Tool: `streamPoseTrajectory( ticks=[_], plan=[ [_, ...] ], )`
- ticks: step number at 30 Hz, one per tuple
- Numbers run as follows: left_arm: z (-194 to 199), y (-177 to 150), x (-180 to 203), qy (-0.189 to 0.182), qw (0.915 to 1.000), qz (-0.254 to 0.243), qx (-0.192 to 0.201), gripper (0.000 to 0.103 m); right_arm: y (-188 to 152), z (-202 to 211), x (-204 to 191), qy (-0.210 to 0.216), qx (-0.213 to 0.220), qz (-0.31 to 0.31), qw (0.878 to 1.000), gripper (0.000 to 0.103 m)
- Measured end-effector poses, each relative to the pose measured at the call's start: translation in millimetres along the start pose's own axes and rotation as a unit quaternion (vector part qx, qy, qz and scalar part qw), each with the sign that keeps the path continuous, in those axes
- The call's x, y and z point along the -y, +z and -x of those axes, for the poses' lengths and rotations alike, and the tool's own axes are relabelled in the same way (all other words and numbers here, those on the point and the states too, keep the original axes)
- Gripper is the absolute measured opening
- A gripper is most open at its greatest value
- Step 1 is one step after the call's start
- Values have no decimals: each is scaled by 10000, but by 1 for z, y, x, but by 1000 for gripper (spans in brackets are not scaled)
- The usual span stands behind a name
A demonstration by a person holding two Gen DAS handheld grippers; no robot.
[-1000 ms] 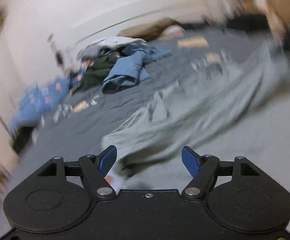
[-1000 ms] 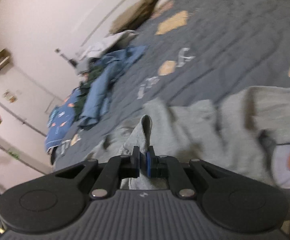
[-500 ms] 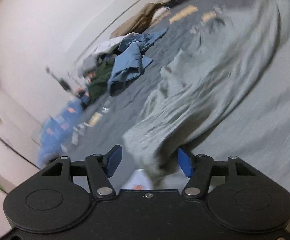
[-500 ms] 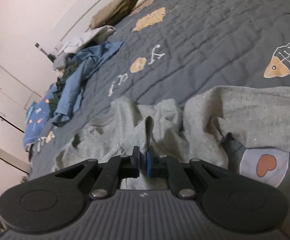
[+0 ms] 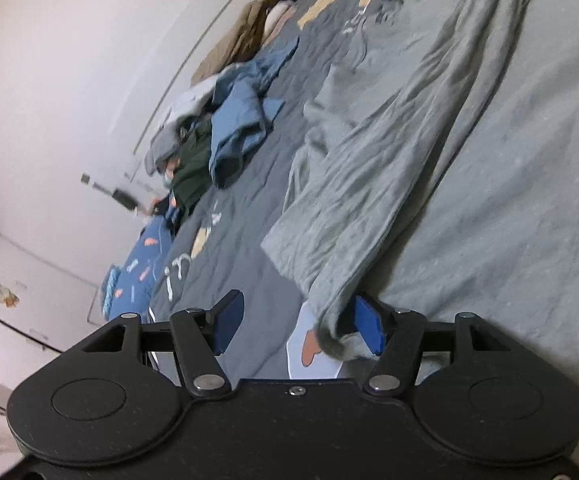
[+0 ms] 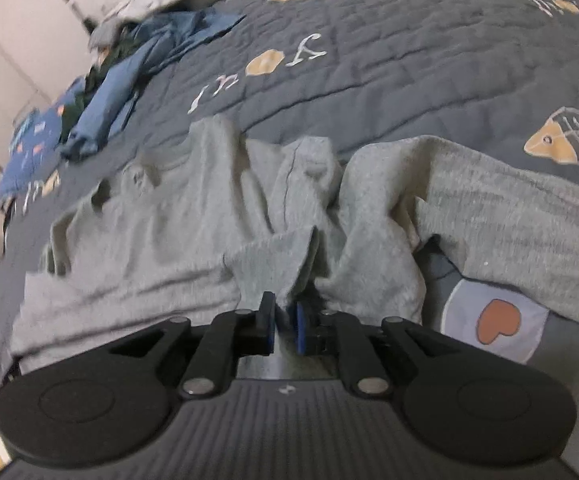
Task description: Fold clothes
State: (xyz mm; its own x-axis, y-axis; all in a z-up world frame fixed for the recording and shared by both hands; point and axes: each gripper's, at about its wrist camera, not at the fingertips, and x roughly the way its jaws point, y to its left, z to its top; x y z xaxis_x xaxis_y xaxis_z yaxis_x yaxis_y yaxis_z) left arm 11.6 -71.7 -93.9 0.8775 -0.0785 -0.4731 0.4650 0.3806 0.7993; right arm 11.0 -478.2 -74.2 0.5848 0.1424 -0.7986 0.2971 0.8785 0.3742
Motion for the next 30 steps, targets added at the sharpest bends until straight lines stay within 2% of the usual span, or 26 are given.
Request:
streamPoseTrajectory(
  ticks=[2,5,6,8,9,11,16,21,26,30],
  plan=[
    [2,1,7,30,9999,-128,82,61,0,12,-3,11,41,111,9999,12],
    [4,2,18,76,9993,-319,205,60,2,37,-12,137,351,172,9991,17],
    [5,3,22,91,9989,-382,246,57,3,44,-18,268,480,188,9983,19],
    [5,4,27,92,9985,-457,277,51,6,50,-35,628,628,258,9957,34],
    [4,4,28,71,9986,-443,265,46,7,50,-47,817,662,319,9939,38],
    [2,3,29,41,9988,-424,245,43,10,40,-76,1199,614,509,9896,41],
    [1,0,26,-61,9991,-360,218,40,18,-11,-169,2045,159,1132,9722,42],
    [-1,-5,18,-290,9991,-185,229,31,15,-66,-255,2263,-244,1907,9549,42],
    [0,-14,4,-602,9976,258,235,22,10,-95,-299,2316,-340,2562,9378,42],
    [-1,-20,4,-649,9972,247,278,18,5,-108,-322,2304,-385,3015,9244,43]
  ],
)
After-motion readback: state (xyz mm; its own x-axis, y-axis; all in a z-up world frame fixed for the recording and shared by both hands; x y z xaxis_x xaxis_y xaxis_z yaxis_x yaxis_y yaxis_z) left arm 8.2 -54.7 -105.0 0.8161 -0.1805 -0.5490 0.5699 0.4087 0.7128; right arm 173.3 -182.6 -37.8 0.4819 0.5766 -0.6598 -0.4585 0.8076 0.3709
